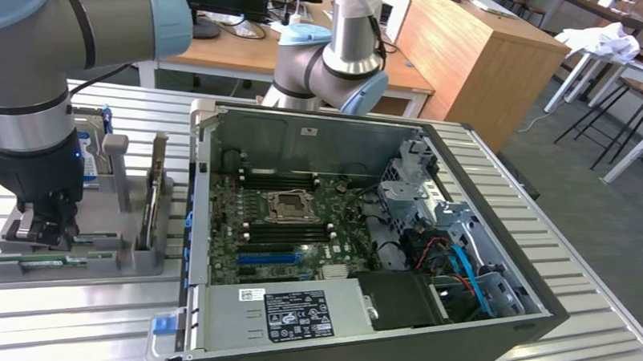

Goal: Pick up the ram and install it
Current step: 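Pick up the ram and move it above insertion slot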

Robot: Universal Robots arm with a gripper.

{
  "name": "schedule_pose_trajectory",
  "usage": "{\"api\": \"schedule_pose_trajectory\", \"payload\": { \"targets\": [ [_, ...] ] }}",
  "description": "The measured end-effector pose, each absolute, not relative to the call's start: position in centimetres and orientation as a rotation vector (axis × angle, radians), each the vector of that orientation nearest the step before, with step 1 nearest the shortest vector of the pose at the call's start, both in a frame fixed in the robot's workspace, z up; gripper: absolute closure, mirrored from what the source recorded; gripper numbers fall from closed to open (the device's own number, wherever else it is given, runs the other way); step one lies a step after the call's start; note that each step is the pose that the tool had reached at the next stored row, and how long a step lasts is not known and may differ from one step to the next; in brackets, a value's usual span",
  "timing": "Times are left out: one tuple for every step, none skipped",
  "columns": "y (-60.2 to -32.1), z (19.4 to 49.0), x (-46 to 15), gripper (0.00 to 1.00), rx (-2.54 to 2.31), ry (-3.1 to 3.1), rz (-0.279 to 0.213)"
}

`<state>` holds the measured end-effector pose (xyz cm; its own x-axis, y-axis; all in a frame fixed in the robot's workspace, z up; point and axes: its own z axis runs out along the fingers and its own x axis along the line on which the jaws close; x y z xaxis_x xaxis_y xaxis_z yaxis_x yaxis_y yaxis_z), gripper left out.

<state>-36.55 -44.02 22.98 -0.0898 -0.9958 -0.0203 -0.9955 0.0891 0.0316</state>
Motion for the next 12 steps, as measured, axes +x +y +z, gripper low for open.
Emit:
{"api": "schedule_pose_trajectory", "payload": {
  "targets": [
    [-44.02, 22.98, -36.55, 0.7, 2.115, -2.314, -0.058],
    [-44.02, 22.97, -36.55, 0.7, 2.115, -2.314, -0.058],
    [-44.02, 22.97, -36.55, 0.7, 2.115, -2.314, -0.058],
    [-44.02, 22.97, -36.55, 0.7, 2.116, -2.313, -0.058],
    [-44.02, 22.96, -36.55, 0.7, 2.119, -2.31, -0.058],
    [-44.02, 22.95, -36.55, 0.7, 2.124, -2.306, -0.058],
    [-44.02, 22.95, -36.55, 0.7, 2.128, -2.302, -0.058],
    [-44.02, 22.95, -36.55, 0.7, 2.128, -2.301, -0.058],
    [-44.02, 22.94, -36.55, 0.7, 2.129, -2.301, -0.058],
    [-44.02, 22.94, -36.55, 0.7, 2.129, -2.301, -0.058],
    [-44.02, 22.94, -36.55, 0.7, 2.129, -2.301, -0.058],
    [-44.02, 22.9, -36.55, 0.7, 2.129, -2.301, -0.058]
  ]
}}
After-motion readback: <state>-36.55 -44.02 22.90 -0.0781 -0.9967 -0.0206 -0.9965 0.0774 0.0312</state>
